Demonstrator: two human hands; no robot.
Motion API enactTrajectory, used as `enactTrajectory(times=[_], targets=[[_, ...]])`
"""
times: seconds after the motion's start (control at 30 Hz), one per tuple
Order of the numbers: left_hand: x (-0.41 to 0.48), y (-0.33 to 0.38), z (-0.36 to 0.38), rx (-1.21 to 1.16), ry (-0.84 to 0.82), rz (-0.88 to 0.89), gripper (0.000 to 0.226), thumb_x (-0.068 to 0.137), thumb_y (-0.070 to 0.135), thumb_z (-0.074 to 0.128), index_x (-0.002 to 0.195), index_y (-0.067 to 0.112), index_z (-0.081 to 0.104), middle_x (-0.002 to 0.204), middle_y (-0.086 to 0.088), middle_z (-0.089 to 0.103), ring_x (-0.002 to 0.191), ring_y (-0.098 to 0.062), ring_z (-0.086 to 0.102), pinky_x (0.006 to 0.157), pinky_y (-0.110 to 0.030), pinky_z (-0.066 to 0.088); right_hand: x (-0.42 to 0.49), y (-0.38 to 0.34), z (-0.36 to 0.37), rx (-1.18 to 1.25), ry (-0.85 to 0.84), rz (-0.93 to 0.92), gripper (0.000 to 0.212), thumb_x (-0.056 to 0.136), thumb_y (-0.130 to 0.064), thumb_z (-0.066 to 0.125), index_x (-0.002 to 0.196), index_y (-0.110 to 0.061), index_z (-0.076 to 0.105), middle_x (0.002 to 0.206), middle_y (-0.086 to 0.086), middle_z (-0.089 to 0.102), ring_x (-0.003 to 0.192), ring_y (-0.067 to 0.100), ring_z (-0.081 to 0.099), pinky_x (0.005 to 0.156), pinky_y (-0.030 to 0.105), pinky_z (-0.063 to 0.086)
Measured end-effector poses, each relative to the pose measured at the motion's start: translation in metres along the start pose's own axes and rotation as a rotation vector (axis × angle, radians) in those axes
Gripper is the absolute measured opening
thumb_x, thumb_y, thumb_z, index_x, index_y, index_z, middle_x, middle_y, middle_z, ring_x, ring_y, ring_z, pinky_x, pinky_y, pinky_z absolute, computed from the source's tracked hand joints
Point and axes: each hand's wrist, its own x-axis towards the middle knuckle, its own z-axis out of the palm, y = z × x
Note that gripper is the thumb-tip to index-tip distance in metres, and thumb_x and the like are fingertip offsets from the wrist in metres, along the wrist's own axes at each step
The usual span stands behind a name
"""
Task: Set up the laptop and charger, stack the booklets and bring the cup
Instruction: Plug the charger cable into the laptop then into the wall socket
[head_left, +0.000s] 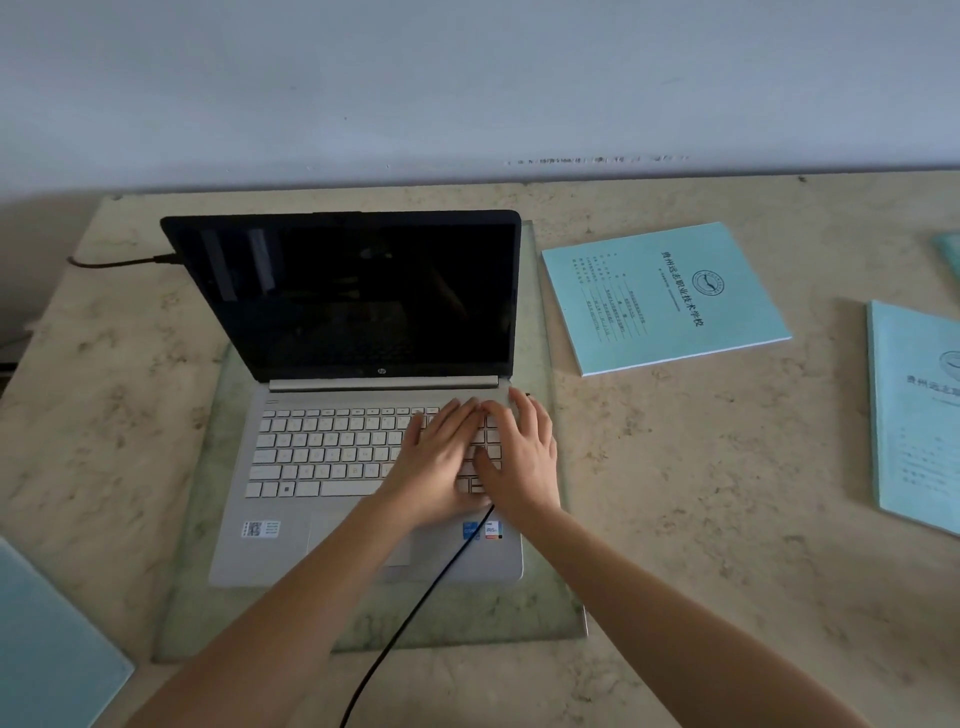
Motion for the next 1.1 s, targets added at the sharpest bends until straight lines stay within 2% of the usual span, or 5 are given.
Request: enactTrajectory(times=[0.27, 0.53, 0.7, 0.9, 1.1], targets=[[-0.078, -0.022, 0.004, 0.004, 0.003, -0.221, 0.106, 0.076, 0.062, 0.056, 0.15, 0.022, -0.008, 0.159, 0.007, -0.012, 0.147, -0.012, -0.01, 0.118, -0.044, -0.005, -0.033, -0.011, -0.005, -0.015, -0.08, -0.168, 0.07, 0.084, -0.027, 0.058, 0.145, -0.033, 0.023, 0.159, -0.003, 0.015, 0.146, 0.021, 0.01, 0.117, 0.042, 0.019], [-0.169, -0.044, 0.007, 0.004, 0.135, -0.554, 0.097, 0.08, 0.05, 0.06, 0.151, 0.02, 0.001, 0.16, 0.006, -0.004, 0.147, -0.013, 0.0, 0.119, -0.046, 0.005, -0.06, -0.036, 0.007, -0.009, -0.181, -0.333, 0.075, 0.084, -0.03, 0.058, 0.146, -0.037, 0.017, 0.16, -0.01, 0.009, 0.147, 0.016, 0.004, 0.119, 0.041, 0.016], [-0.235, -0.058, -0.008, -0.058, 0.303, -0.63, 0.098, 0.074, 0.053, 0.066, 0.15, 0.028, 0.008, 0.159, 0.008, 0.01, 0.147, -0.016, 0.012, 0.117, -0.043, 0.01, -0.081, -0.066, 0.032, 0.027, -0.234, -0.426, 0.073, 0.084, -0.036, 0.054, 0.147, -0.036, 0.016, 0.16, -0.012, 0.011, 0.147, 0.013, 0.005, 0.12, 0.039, 0.016], [-0.304, -0.083, -0.038, -0.074, 0.423, -0.646, 0.103, 0.069, 0.072, 0.052, 0.148, 0.032, -0.002, 0.155, 0.016, -0.006, 0.141, -0.003, -0.014, 0.117, -0.038, -0.006, -0.122, -0.111, 0.06, 0.004, -0.271, -0.49, 0.076, 0.087, -0.045, 0.052, 0.15, -0.035, 0.01, 0.161, -0.012, 0.004, 0.148, 0.012, 0.0, 0.121, 0.037, 0.011], [-0.391, -0.12, -0.069, -0.181, 0.572, -0.618, 0.103, 0.058, 0.077, 0.048, 0.143, 0.043, -0.001, 0.153, 0.022, -0.001, 0.144, -0.002, -0.001, 0.12, -0.038, 0.004, -0.154, -0.195, 0.073, -0.001, -0.133, -0.582, 0.08, 0.086, -0.052, 0.055, 0.151, -0.032, 0.012, 0.161, -0.01, 0.008, 0.149, 0.014, 0.002, 0.119, 0.032, 0.008]])
